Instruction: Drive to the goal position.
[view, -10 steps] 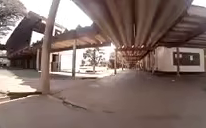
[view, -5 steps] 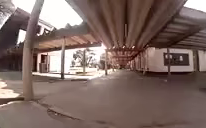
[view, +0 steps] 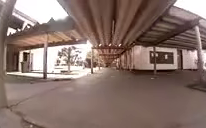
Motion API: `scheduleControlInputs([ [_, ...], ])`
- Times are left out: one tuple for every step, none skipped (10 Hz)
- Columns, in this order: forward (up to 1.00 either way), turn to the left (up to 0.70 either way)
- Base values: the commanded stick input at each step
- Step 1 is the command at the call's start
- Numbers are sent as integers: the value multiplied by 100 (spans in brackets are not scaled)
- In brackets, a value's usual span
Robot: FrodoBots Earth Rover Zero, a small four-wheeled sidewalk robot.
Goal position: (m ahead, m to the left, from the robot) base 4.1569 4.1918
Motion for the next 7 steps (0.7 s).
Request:
scheduleControlInputs([
  [50,0],
  [50,0],
  [50,0],
  [50,0],
  [50,0],
  [50,0],
  [50,0],
])
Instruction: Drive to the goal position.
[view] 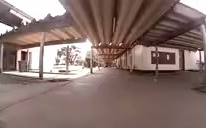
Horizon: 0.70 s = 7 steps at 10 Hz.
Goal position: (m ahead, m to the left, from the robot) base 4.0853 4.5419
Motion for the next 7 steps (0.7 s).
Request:
scheduleControlInputs([
  [50,0],
  [50,0],
  [50,0],
  [50,0],
  [50,0],
  [50,0],
  [50,0],
])
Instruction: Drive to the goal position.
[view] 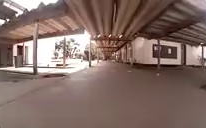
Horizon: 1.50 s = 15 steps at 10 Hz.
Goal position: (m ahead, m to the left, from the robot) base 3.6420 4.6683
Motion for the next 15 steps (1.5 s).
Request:
scheduleControlInputs([
  [50,0],
  [50,0],
  [50,0],
  [50,0],
  [50,0],
  [50,0],
  [50,0],
  [50,0],
  [50,0],
  [50,0],
  [50,0],
  [50,0],
  [50,0],
  [50,0],
  [50,0],
])
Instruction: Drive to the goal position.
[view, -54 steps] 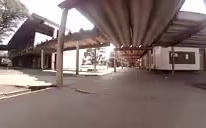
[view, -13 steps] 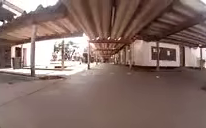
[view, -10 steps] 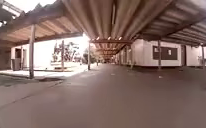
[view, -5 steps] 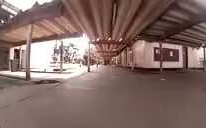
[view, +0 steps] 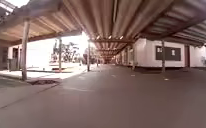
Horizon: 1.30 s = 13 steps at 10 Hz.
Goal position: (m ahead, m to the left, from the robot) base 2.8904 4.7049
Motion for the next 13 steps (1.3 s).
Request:
scheduleControlInputs([
  [50,0],
  [50,0],
  [50,0],
  [50,0],
  [50,0],
  [50,0],
  [50,0],
  [50,0],
  [50,0],
  [50,0],
  [50,0],
  [50,0],
  [50,0],
])
